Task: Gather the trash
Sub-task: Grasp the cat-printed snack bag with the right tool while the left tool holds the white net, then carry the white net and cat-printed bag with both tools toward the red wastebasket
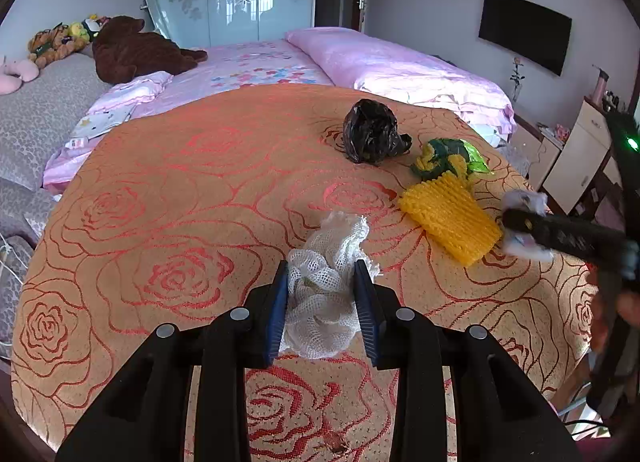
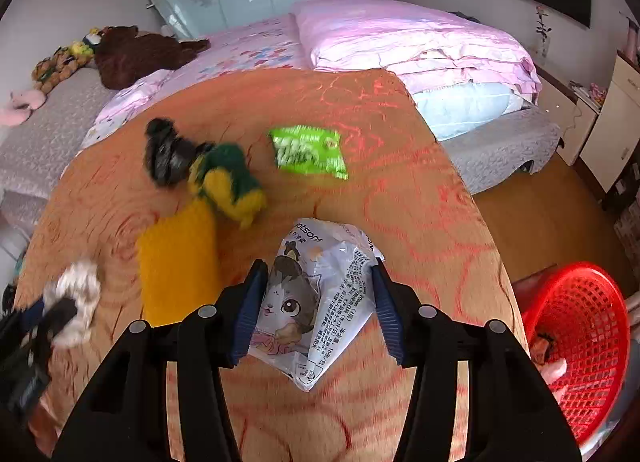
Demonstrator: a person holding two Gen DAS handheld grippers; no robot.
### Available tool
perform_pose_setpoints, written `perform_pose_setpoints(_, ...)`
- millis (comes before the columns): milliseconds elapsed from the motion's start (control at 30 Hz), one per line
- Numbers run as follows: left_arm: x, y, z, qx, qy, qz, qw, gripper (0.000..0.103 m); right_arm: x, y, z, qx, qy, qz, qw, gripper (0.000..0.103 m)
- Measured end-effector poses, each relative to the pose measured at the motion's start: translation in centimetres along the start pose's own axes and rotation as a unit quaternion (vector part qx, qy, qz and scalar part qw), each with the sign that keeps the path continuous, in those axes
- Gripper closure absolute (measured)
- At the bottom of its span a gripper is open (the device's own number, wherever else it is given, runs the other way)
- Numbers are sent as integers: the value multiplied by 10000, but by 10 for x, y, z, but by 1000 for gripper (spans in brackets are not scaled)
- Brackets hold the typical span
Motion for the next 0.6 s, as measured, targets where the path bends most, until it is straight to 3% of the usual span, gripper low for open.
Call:
perform_pose_setpoints(133,-1,0,0,12,3,-6,10000,73,-20,8,20,181,12,151,9997,49)
perform_pose_setpoints(333,-2,-2,1,60,9,-54,10000,73,-27,8,36,-10,-239,268,9994,30)
perform_pose_setpoints(600,-3,-4,3,88,11,-82,9999,73,-29,15,35,-226,-371,380,9983,28)
Point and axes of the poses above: each gripper's, at about its wrist camera, not at the fingertips, and z roughly against the way its jaws point, y to its left, x to its top, the point moved 10 cm from there along -z, roughly the way its jaws point, and after that the axes turned 7 degrees about -y, right-handed, at the moved point
